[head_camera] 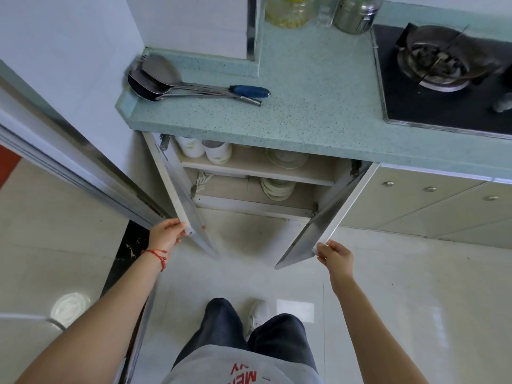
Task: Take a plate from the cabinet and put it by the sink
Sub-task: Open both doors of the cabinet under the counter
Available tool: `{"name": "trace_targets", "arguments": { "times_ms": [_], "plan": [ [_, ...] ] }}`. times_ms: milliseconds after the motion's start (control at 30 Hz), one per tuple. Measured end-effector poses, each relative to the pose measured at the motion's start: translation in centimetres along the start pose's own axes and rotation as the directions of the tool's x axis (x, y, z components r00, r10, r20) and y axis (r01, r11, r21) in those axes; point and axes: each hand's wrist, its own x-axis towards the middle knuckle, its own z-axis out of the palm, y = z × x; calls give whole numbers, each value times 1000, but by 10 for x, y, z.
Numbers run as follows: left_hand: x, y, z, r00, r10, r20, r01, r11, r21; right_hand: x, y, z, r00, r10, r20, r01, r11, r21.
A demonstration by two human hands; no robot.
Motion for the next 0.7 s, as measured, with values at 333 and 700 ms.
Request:
{"name": "trace_targets", "arguments": {
  "times_ms": [333, 700],
  "plan": [
    [-3, -6, -43, 1000, 2, -22, -1, 998, 66, -12, 7, -12, 990, -22, -139, 16, 999, -45],
    [-10, -5, -65, 994, 20, -110, -12, 997, 71, -14, 12, -33, 973, -3, -232, -8, 999, -49]
  ]
}}
